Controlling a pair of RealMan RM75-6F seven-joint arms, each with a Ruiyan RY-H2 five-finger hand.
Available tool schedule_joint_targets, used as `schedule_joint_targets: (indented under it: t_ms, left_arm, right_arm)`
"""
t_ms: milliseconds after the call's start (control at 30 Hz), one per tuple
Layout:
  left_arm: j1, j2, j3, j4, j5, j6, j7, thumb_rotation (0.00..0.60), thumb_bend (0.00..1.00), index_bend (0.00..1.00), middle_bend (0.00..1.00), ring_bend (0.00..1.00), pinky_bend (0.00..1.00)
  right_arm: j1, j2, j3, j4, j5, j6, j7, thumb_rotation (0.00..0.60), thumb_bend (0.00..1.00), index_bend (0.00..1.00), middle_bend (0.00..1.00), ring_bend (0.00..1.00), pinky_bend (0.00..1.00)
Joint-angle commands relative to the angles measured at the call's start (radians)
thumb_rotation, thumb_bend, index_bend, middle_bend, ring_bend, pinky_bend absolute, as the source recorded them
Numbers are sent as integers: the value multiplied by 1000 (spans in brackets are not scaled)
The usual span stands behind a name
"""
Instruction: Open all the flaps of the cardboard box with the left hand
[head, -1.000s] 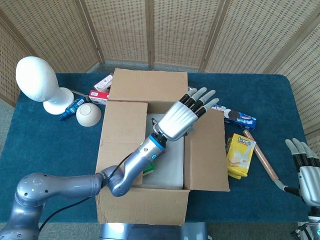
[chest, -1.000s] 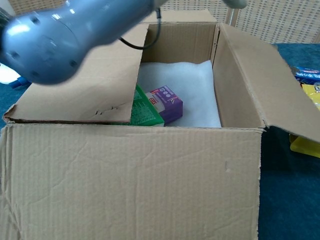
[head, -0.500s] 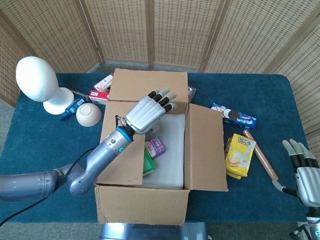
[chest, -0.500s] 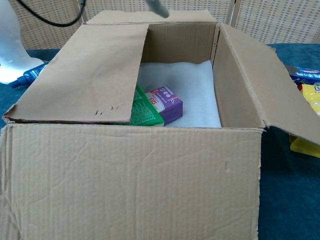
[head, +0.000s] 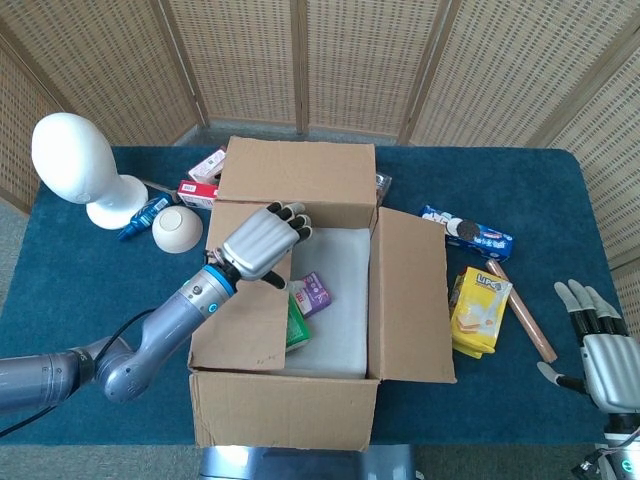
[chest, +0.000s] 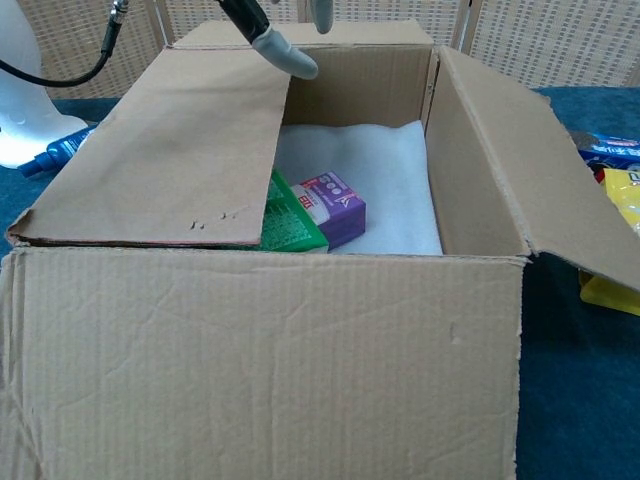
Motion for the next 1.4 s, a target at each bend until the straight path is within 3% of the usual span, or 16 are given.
schedule_joint_targets:
  t_ms: [33, 200, 333, 833, 1400]
  left_arm:
    - [-23, 14, 18, -31, -73, -14, 14, 284, 0, 303, 231, 91, 182]
    - [-48, 14, 32, -59, -133, 0, 28, 226, 0, 346, 221, 66, 140]
    - [-72, 9, 47, -75, -177, 2, 44, 214, 0, 349, 207, 48, 112]
    - [-145, -58, 98, -52, -213, 23, 88, 203, 0, 383, 209, 48, 94]
    - [-228, -88, 152, -42, -350, 18, 142, 207, 0, 420, 243, 76, 133]
  right_arm:
    - [1, 1, 0, 0, 2, -1, 5, 600, 0, 0, 0, 0, 144]
    - [3, 4, 0, -2, 2, -6, 11, 600, 0, 0, 0, 0, 144]
    - [4, 5, -2, -3, -1, -8, 13, 600, 0, 0, 0, 0, 145]
    - [2, 5, 0, -4, 6, -4, 9, 600, 0, 0, 0, 0, 144]
    - [-1, 6, 1, -4, 8, 3, 10, 600, 0, 0, 0, 0, 145]
